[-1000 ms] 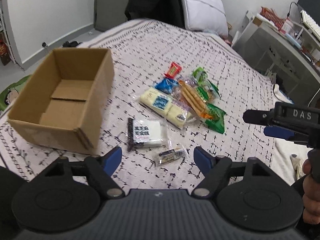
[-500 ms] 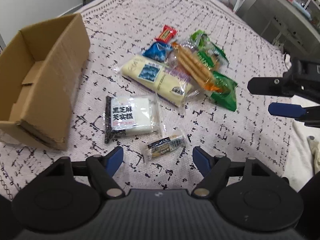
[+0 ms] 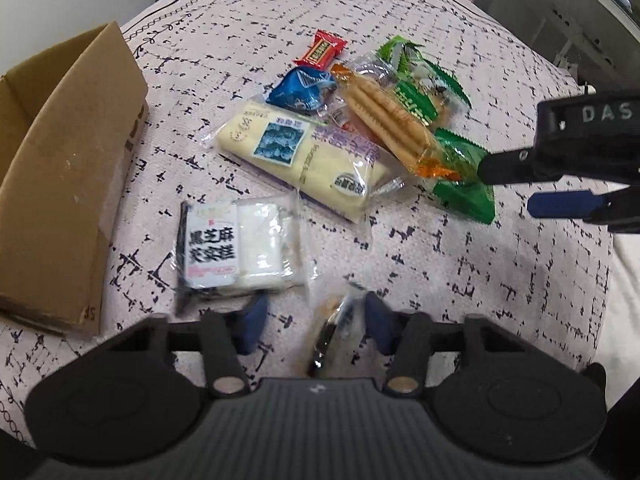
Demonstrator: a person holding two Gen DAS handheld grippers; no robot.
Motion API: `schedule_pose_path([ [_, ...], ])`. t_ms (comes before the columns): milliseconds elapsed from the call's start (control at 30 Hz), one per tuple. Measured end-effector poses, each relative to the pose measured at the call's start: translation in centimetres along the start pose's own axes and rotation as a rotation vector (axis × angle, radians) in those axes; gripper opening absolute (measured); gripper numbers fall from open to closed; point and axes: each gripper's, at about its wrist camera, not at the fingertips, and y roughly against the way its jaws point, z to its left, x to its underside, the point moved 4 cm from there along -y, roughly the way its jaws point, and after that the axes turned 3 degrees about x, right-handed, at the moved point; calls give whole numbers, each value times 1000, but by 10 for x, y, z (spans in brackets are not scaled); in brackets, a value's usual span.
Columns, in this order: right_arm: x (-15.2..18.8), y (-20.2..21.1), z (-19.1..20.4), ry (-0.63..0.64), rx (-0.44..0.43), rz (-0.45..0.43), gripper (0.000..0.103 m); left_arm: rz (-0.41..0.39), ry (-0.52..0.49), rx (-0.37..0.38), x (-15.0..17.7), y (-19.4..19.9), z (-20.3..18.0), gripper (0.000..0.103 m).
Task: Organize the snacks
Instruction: 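Grasp the small silver snack with the left gripper while the right grasps the green bag, then carry both snacks over the cardboard box and open both grippers to drop them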
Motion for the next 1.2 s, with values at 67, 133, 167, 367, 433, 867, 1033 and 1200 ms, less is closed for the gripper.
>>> schedule_pose_path([
  [67,-1,-4,-1,-7,2,8,53,4,13,-11,-1,0,1,24],
  [133,0,-6,-1,-7,-1,15,53,11,41,-1,-2,0,5,23],
  [167,-1,-7,0,-5,-2,18,53,13,53,7,-2,1,7,22],
  [367,-8,-17,11,28,8,15,53,0,104,43,-1,8,11,20],
  [433,-10,-24,15,43,13,26,50,-16,118,57,-1,13,12,20],
  [867,-8,-14,9,7,-15,-12,27,-147,140,75,-14,63,16,20],
  [1033,-6,2,13,20,-50,-56,27,-194,153,60,-16,84,23,20],
  [1200,-7,15,20,26,-113,-82,27,-250,163,40,-18,110,31,20],
])
